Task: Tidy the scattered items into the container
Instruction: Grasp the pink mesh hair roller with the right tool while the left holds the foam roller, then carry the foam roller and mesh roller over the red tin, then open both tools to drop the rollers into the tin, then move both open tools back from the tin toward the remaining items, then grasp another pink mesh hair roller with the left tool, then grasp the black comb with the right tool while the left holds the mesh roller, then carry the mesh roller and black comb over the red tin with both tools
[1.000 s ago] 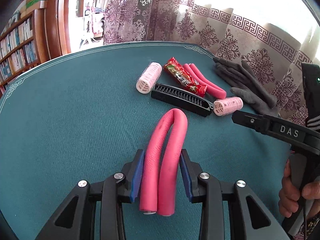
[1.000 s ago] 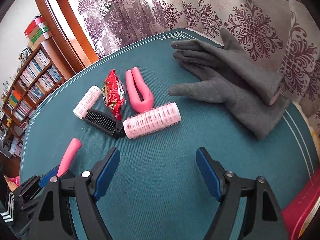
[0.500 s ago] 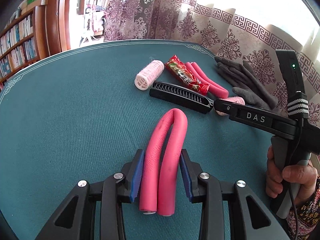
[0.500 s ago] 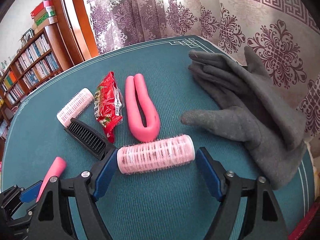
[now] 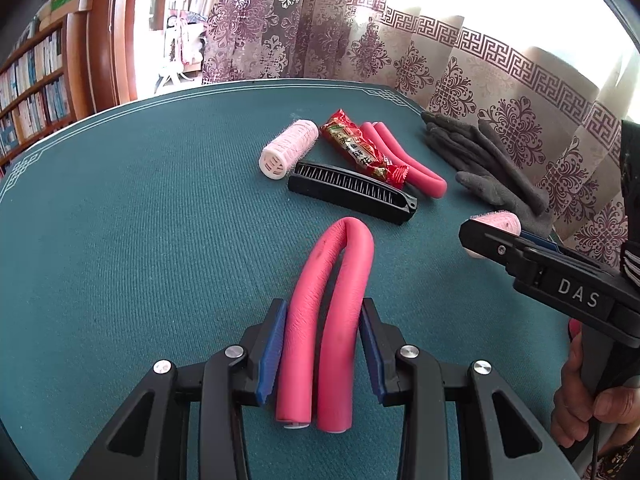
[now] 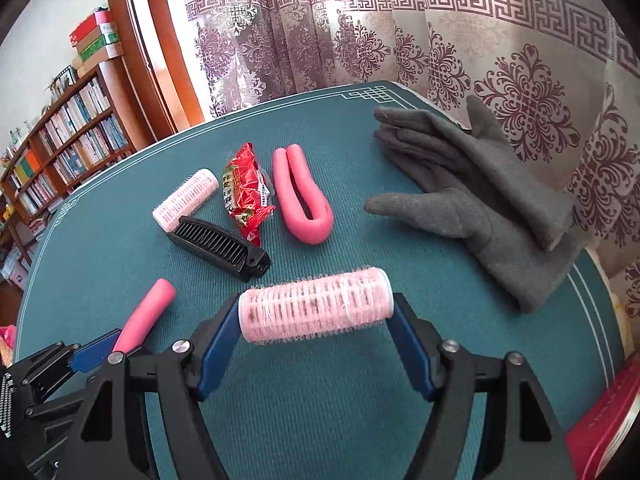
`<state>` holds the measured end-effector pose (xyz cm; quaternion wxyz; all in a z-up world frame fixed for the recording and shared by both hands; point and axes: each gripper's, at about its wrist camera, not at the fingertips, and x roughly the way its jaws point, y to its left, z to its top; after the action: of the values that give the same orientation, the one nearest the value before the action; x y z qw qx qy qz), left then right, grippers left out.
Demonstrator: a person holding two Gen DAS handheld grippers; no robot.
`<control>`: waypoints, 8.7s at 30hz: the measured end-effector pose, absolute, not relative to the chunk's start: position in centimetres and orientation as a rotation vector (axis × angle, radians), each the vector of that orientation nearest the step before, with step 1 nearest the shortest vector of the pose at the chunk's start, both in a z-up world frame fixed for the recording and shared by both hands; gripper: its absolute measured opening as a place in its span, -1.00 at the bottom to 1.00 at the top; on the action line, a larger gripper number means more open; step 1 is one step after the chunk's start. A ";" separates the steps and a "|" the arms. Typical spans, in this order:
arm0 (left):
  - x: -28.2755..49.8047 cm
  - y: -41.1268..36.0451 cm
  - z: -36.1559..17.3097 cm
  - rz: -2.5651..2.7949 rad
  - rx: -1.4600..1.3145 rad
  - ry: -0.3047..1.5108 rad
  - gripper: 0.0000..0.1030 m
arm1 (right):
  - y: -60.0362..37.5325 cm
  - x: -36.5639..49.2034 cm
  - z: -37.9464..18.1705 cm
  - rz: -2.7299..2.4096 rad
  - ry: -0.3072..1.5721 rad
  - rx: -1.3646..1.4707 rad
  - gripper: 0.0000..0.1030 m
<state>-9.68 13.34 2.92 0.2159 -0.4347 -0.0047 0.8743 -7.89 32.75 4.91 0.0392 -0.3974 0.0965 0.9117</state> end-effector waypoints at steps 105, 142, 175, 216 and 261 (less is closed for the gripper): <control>4.8 37.7 8.9 2.163 -1.021 0.353 0.55 | 45.7 26.2 9.0 2.600 0.354 -0.853 0.54; -7.4 15.9 6.8 2.522 -1.208 0.075 0.82 | 35.2 15.7 9.6 2.819 0.264 -1.015 0.56; -25.6 17.6 3.1 2.558 -1.252 0.224 0.52 | 33.3 8.6 5.1 2.787 0.245 -1.271 0.56; -18.5 9.5 2.6 2.591 -1.173 -0.022 -0.41 | 27.8 -16.1 3.3 2.885 0.097 -1.448 0.56; -14.4 12.1 3.4 2.540 -1.222 -0.021 -0.41 | 29.1 -0.8 8.2 2.956 0.312 -1.265 -0.45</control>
<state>-14.37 12.14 3.43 0.1608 -0.4280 -0.0075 0.8893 -0.84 29.10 8.22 -0.0442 -0.3913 0.0966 0.9141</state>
